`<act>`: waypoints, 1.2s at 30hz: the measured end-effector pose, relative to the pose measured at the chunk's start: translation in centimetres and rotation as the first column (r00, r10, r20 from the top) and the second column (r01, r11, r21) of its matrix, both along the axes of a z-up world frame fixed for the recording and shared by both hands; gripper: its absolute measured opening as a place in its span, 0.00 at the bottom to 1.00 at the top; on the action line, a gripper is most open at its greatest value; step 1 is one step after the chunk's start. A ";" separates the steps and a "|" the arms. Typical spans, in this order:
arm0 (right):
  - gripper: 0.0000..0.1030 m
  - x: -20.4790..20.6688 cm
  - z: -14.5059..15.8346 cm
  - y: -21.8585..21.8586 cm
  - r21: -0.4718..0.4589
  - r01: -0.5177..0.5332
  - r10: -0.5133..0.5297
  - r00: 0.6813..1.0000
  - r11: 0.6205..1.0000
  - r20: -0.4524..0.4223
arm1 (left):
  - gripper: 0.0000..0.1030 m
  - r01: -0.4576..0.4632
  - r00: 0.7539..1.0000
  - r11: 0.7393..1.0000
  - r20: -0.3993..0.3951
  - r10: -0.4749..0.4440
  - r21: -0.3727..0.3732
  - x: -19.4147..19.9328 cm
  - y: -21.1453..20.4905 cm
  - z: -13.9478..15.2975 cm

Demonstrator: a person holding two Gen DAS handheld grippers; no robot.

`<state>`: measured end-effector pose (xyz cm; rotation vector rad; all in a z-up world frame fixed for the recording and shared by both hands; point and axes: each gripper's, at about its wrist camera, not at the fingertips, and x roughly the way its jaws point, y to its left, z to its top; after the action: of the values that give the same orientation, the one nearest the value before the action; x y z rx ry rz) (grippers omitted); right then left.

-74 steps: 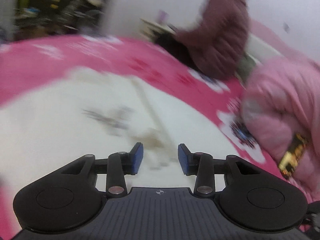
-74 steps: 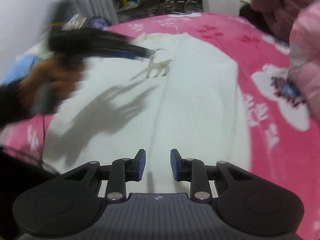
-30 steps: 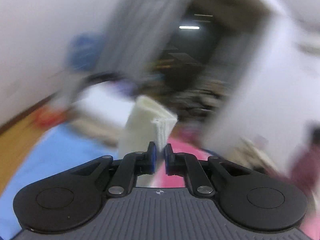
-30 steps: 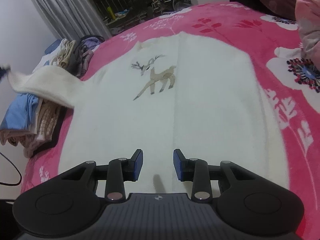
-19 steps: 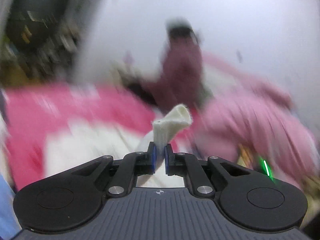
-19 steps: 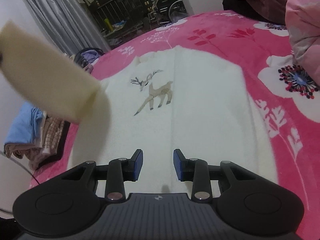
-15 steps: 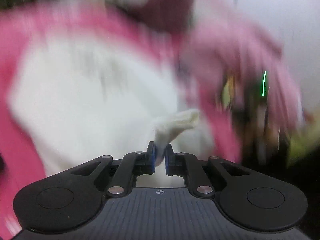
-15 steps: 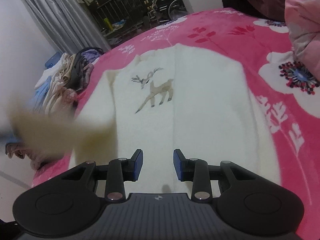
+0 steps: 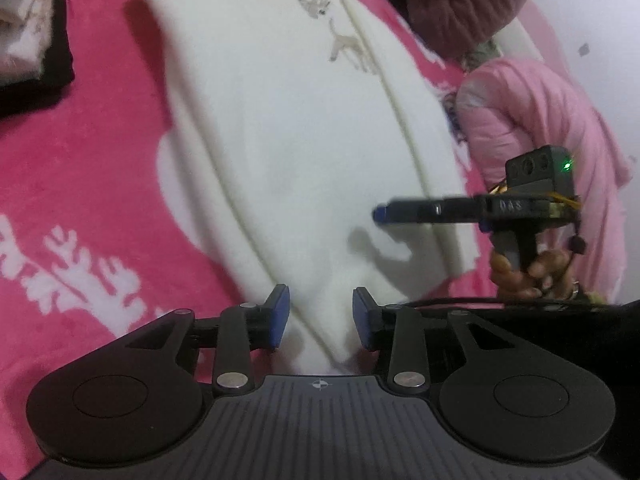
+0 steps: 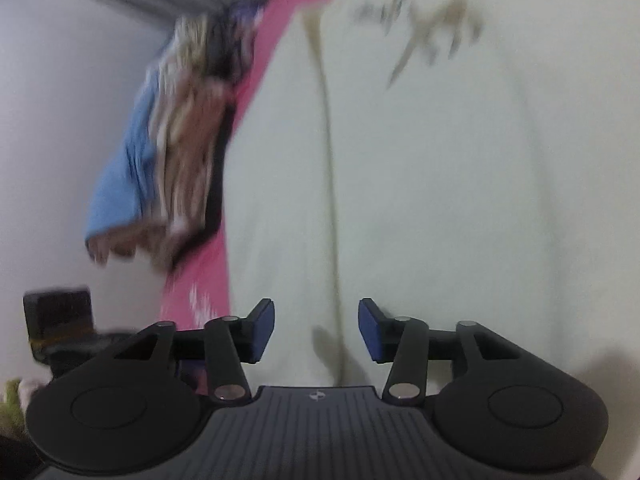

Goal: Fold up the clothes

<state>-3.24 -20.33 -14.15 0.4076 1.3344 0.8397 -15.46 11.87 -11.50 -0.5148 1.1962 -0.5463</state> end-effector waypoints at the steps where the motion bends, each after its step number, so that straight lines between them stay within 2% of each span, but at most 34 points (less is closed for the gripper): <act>1: 0.48 -0.3 -0.5 0.5 -0.018 -0.022 0.022 0.999 1.000 -0.028 | 0.33 -0.001 1.000 1.000 -0.008 0.001 0.008 0.3 0.1 -0.4; 7: 0.47 -2.0 -2.0 1.6 -0.025 -0.071 0.067 0.991 0.997 -0.113 | 0.33 0.009 1.000 1.000 -0.010 -0.009 0.017 1.7 -0.9 -1.7; 9: 0.37 -2.8 -2.3 2.1 -0.038 -0.091 0.086 0.989 0.995 -0.119 | 0.32 0.008 1.000 0.999 -0.013 -0.007 0.031 2.5 -1.7 -2.3; 10: 0.25 -3.2 -2.5 2.3 -0.047 -0.102 0.096 0.988 0.994 -0.120 | 0.27 0.000 1.000 0.999 -0.021 0.001 0.044 2.8 -1.9 -2.6; 11: 0.14 -3.6 -2.6 2.7 -0.066 -0.113 0.105 0.988 0.991 -0.114 | 0.17 -0.008 1.000 0.998 -0.029 0.010 0.056 3.1 -2.2 -2.9; 13: 0.06 -4.0 -2.2 2.9 -0.093 -0.120 0.113 0.991 0.988 -0.074 | 0.10 -0.015 1.000 0.997 -0.021 0.016 0.074 3.2 -2.6 -2.8; 18: 0.06 -5.0 0.3 1.9 -0.115 -0.123 0.127 0.992 0.986 0.026 | 0.09 0.039 0.998 0.996 0.041 -0.042 0.075 2.9 -3.4 -1.3; 24: 0.05 -5.2 -2.1 1.1 -0.174 -0.107 0.109 0.994 0.979 0.004 | 0.10 0.088 0.996 0.991 0.011 -0.090 0.104 3.2 -4.2 -2.6; 27: 0.05 -5.5 -2.0 1.1 -0.179 -0.098 0.103 0.994 0.979 0.022 | 0.10 0.079 0.995 0.991 0.056 -0.085 0.105 2.7 -2.8 -1.3; 30: 0.05 -5.5 -0.2 0.3 -0.175 -0.073 0.087 0.993 0.982 0.077 | 0.11 -0.036 0.991 0.990 0.136 0.018 0.135 3.6 -0.2 0.3; 32: 0.05 -5.1 1.0 -0.6 -0.150 -0.039 0.055 0.993 0.988 0.102 | 0.11 -0.142 0.979 0.974 0.170 0.111 0.178 4.9 1.7 0.6; 34: 0.05 -4.5 1.7 -1.7 -0.108 0.005 0.006 0.995 0.994 0.101 | 0.13 -0.215 0.961 0.943 0.228 0.157 0.254 6.3 2.8 0.5; 36: 0.05 -4.0 1.9 -2.7 -0.061 0.049 -0.044 0.996 0.997 0.080 | 0.16 -0.277 0.945 0.901 0.262 0.194 0.333 7.8 3.4 -0.4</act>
<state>-7.21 -22.98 -12.20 0.3514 1.2702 0.7656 -7.64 15.28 -11.87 -0.2642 0.9715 -0.1564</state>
